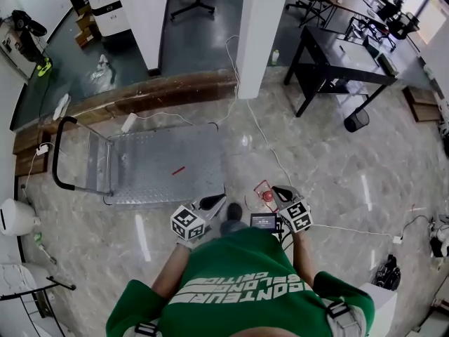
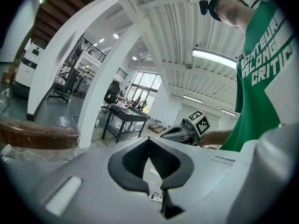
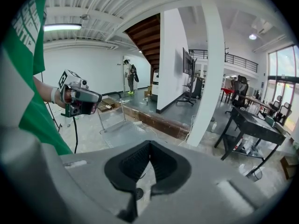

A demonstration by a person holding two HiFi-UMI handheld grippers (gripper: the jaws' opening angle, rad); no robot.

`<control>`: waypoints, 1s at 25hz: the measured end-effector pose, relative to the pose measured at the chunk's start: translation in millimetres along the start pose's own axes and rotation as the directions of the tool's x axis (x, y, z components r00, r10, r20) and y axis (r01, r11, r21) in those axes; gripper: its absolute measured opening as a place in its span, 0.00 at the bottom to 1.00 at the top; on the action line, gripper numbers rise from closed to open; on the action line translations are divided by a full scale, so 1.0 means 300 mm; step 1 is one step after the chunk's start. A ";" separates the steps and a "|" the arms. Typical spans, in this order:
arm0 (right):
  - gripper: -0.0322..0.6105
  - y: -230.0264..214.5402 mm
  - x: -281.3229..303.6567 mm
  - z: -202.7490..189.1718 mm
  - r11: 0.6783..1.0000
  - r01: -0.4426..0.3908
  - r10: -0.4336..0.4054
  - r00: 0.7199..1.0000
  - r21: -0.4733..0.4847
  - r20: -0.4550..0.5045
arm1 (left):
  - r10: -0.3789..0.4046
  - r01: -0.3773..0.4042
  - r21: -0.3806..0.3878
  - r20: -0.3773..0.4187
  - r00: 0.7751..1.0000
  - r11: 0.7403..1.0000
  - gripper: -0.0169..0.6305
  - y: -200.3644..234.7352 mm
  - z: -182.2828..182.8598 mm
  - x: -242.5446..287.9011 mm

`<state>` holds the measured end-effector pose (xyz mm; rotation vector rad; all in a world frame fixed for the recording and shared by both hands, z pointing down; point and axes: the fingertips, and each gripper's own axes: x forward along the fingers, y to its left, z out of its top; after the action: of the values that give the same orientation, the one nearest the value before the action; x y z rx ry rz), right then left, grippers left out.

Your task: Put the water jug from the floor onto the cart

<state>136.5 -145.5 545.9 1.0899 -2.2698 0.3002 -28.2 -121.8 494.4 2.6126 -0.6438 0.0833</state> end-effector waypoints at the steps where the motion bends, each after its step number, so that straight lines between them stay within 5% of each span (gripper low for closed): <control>1: 0.04 -0.017 0.009 0.000 1.000 -0.004 0.004 1.000 0.003 -0.004 | 0.001 -0.001 0.001 0.000 1.000 1.000 0.04 0.009 0.008 0.014; 25: 0.04 -0.292 0.259 -0.152 0.991 -0.129 0.132 0.987 0.042 -0.094 | 0.101 -0.103 -0.017 -0.102 0.990 0.995 0.04 0.183 0.023 0.268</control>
<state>185.1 -230.8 624.4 0.9256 -2.2613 0.4386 17.8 -202.6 523.6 2.5350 -0.7377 0.2370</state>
